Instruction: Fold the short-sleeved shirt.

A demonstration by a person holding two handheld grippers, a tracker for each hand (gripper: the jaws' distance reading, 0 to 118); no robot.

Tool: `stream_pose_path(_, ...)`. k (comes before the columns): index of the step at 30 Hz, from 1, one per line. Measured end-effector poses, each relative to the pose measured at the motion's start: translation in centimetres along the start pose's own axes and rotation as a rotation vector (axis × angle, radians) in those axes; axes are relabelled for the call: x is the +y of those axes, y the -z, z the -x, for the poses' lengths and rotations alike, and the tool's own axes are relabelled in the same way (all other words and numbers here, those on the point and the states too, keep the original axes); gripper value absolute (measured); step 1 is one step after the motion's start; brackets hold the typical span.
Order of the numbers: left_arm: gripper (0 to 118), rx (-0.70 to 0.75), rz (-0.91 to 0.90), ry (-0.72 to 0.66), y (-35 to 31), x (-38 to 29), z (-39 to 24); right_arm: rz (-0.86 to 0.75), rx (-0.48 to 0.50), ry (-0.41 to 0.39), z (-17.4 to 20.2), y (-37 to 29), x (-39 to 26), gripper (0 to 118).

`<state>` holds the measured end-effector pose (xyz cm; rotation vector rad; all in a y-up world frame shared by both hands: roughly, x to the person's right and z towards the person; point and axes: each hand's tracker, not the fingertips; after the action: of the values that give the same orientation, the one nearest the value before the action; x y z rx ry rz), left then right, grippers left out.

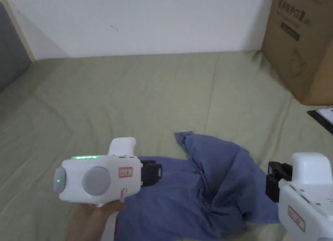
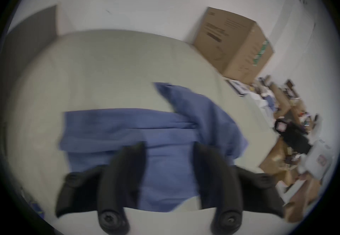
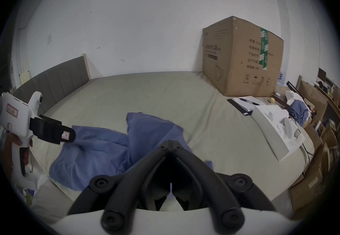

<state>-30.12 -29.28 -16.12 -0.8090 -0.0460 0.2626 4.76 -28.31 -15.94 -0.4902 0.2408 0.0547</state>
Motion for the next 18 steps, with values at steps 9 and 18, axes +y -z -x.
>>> stream_pose_path(9, 0, 0.15, 0.094, -0.25, -0.2, -4.8, 10.3, 0.035, 0.098, -0.061, 4.9, 2.1, -0.4, 0)
stream_pose_path(18, 75, 0.206, 0.109, -0.295, 4.1, -0.3, 14.3, 0.096, 0.141, -0.095, 6.8, 5.6, -0.3, 0)
